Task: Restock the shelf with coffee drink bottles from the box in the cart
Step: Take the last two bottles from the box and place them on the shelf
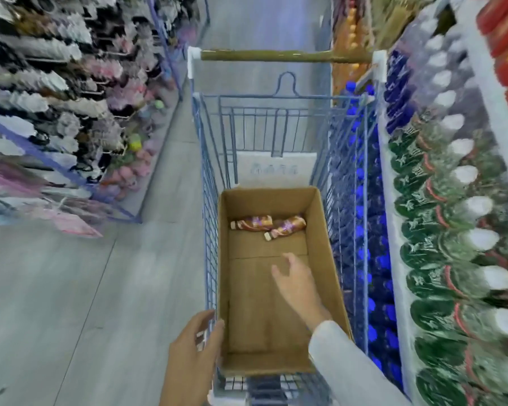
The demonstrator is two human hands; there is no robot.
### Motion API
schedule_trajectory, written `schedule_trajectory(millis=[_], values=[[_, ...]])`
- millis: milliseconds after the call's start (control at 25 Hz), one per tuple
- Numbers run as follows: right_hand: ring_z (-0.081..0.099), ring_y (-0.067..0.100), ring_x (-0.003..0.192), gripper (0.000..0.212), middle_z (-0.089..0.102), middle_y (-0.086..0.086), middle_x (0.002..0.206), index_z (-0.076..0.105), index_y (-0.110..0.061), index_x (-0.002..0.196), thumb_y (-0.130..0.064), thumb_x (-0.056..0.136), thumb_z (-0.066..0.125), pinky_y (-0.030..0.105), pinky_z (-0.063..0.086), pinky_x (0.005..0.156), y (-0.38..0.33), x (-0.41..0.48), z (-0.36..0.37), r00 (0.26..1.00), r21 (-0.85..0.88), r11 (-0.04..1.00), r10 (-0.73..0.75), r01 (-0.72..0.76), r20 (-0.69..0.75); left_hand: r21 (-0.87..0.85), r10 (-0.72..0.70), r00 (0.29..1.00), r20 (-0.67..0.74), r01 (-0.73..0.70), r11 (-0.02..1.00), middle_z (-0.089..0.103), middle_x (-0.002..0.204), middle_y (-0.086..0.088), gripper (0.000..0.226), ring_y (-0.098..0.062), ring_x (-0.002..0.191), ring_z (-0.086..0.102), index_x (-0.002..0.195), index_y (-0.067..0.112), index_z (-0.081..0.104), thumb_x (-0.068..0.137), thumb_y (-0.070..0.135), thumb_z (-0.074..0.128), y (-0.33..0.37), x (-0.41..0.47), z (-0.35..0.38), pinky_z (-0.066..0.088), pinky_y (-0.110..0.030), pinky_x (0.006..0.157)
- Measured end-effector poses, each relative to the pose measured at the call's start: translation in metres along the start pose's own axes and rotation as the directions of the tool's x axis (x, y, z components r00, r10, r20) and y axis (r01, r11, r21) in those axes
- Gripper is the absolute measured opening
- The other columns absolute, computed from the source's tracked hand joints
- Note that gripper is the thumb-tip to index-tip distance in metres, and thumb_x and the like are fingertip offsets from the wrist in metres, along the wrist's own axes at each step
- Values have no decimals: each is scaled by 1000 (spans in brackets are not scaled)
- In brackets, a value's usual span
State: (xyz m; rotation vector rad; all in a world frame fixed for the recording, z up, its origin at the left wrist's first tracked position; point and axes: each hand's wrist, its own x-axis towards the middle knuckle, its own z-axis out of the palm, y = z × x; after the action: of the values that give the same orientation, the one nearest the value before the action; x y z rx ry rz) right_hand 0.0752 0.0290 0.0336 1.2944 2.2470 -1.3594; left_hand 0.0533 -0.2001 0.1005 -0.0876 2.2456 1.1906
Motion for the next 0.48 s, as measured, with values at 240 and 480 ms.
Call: schedule_trajectory(millis=[240, 480], values=[[44, 36, 134, 64, 47, 17, 143, 34, -8, 151, -21, 92, 58, 43, 38, 110, -7, 209, 44, 987, -402, 908, -67, 121, 145, -50, -77, 997, -4, 76, 996, 72, 109, 24, 38, 4, 107, 65, 107, 40, 74, 74, 58, 65, 8, 56, 14, 54, -32, 100], [26, 36, 145, 73, 24, 15, 158, 24, -14, 155, -11, 92, 60, 52, 26, 119, 22, 310, 108, 974, -748, 631, -58, 206, 219, 5, -50, 998, -27, 50, 999, 75, 104, 19, 32, 9, 96, 66, 98, 36, 77, 73, 54, 69, -7, 107, 23, 50, -8, 86]])
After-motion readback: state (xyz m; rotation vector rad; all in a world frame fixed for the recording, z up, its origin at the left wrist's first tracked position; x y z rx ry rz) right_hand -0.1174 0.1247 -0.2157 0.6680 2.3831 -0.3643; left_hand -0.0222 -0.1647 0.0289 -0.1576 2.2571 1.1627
